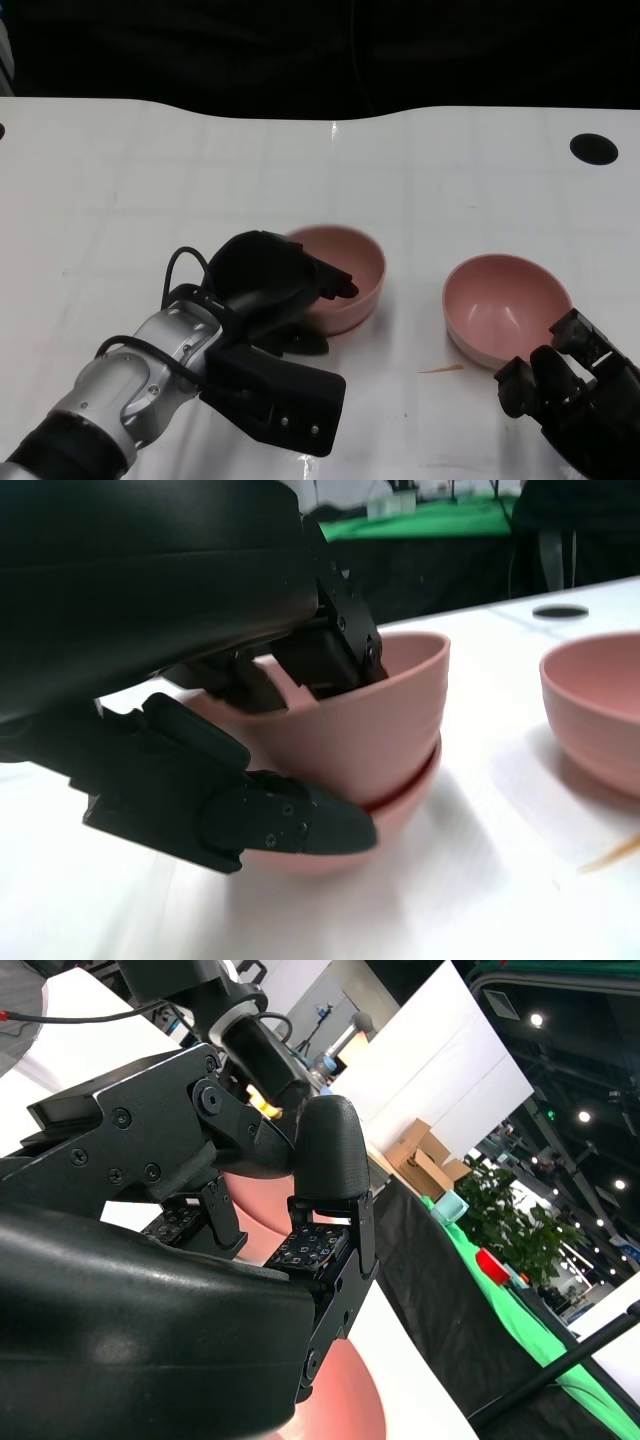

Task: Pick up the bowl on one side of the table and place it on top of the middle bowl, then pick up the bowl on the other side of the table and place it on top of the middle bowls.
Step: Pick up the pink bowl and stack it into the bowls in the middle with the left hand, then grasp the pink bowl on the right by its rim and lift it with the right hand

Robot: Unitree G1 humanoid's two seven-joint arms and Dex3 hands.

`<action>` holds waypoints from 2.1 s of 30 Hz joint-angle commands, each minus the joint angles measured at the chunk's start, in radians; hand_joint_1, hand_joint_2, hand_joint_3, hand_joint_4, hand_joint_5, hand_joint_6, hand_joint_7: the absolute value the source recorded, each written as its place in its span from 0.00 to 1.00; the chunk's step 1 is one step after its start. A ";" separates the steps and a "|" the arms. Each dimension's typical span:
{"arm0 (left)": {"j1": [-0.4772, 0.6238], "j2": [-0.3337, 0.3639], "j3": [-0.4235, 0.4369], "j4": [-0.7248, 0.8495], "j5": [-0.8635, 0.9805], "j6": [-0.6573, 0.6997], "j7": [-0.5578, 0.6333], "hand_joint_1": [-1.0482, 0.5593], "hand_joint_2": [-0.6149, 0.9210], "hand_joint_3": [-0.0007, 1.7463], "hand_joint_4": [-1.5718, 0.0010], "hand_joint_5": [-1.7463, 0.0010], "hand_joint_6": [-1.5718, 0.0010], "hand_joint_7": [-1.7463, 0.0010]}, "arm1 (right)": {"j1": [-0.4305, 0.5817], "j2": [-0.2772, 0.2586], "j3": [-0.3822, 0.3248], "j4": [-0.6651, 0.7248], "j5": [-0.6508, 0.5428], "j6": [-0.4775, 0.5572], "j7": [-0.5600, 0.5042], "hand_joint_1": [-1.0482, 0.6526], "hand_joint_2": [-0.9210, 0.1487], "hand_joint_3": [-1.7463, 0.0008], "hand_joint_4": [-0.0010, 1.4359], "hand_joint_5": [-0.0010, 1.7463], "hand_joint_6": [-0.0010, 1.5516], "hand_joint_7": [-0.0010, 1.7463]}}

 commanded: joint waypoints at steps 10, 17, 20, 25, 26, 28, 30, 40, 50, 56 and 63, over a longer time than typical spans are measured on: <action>0.018 0.023 -0.010 -0.010 0.056 0.038 0.019 0.00 1.00 0.45 1.00 1.00 0.89 1.00 | 0.009 -0.015 -0.015 -0.021 0.012 0.009 -0.009 0.55 0.28 0.40 0.58 0.97 0.51 0.83; 0.019 0.023 -0.011 -0.008 0.063 0.043 0.023 0.01 1.00 0.44 1.00 1.00 0.89 0.99 | 0.009 -0.014 -0.022 -0.026 0.023 0.027 -0.013 0.55 0.27 0.40 0.58 0.98 0.52 0.82; 0.025 0.025 -0.008 -0.018 0.064 0.048 0.025 0.02 1.00 0.44 1.00 1.00 0.88 0.99 | 0.009 -0.013 -0.026 -0.027 0.028 0.033 -0.015 0.54 0.26 0.41 0.58 0.97 0.51 0.81; 0.054 0.035 0.020 -0.080 0.055 0.044 0.059 0.04 1.00 0.41 1.00 1.00 0.84 0.98 | 0.010 -0.016 -0.025 -0.030 0.020 0.032 -0.017 0.54 0.25 0.42 0.58 0.98 0.51 0.82; 0.057 0.036 0.021 -0.084 0.056 0.045 0.062 0.04 1.00 0.40 1.00 1.00 0.84 0.98 | 0.010 -0.016 -0.025 -0.030 0.020 0.032 -0.017 0.54 0.25 0.43 0.57 0.98 0.51 0.82; 0.058 0.036 0.022 -0.086 0.057 0.045 0.062 0.04 1.00 0.40 1.00 1.00 0.84 0.98 | 0.010 -0.016 -0.025 -0.031 0.020 0.032 -0.017 0.54 0.25 0.43 0.57 0.98 0.51 0.82; 0.117 0.020 0.110 -0.166 -0.079 -0.033 0.110 0.18 0.99 0.22 0.91 0.98 0.75 0.98 | 0.009 -0.016 -0.027 -0.032 0.020 0.036 -0.026 0.54 0.24 0.44 0.57 0.99 0.51 0.82; 0.337 -0.051 0.364 -0.456 -0.788 -0.020 -0.158 0.65 1.00 0.14 0.37 0.86 0.42 0.95 | 0.000 -0.021 -0.034 -0.018 0.026 0.034 -0.010 0.55 0.23 0.45 0.56 1.00 0.50 0.83; 0.459 -0.057 0.526 -0.709 -1.227 0.375 -0.353 0.71 0.87 0.53 0.71 0.21 0.40 0.90 | -0.004 -0.017 -0.040 -0.017 0.030 0.039 -0.013 0.56 0.23 0.41 0.55 1.00 0.50 0.83; 0.507 -0.051 0.578 -0.738 -1.279 0.432 -0.389 0.71 0.85 0.55 0.71 0.19 0.41 0.88 | -0.006 -0.018 -0.040 -0.015 0.024 0.037 -0.013 0.56 0.23 0.41 0.55 1.00 0.50 0.84; 0.644 0.000 0.693 -0.771 -1.425 0.516 -0.502 0.77 0.81 0.84 0.35 0.00 0.44 0.01 | -0.007 -0.022 -0.035 -0.018 0.014 0.038 -0.015 0.56 0.26 0.41 0.57 0.98 0.52 0.80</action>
